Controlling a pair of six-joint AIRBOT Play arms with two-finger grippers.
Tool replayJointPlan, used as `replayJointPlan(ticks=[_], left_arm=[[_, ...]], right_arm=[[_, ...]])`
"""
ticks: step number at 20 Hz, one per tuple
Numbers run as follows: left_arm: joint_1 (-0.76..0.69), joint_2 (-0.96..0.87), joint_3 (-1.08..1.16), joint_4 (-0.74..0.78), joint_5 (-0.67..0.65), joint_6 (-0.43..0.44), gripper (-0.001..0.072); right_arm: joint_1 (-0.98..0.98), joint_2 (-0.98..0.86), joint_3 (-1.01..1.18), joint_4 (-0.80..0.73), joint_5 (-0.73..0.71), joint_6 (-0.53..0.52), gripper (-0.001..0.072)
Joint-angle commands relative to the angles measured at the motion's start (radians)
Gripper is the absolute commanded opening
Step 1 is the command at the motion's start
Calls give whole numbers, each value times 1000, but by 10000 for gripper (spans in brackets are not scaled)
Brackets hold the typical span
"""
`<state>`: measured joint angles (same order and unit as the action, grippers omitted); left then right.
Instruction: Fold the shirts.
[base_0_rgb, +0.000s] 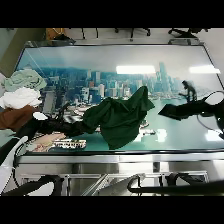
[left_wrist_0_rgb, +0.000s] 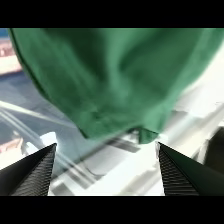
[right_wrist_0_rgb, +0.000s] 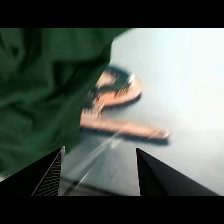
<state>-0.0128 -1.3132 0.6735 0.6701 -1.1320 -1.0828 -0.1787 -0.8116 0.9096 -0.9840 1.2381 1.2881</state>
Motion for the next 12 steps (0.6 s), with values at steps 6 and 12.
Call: replayJointPlan(ticks=[6,12], left_arm=[[-136,-61,112,-16,182,1,697],[-136,-60,198,-16,124,1,13]], right_arm=[[298,-51,-299,157,-360,17,524],[438,-175,-298,356,-491,-137,518]])
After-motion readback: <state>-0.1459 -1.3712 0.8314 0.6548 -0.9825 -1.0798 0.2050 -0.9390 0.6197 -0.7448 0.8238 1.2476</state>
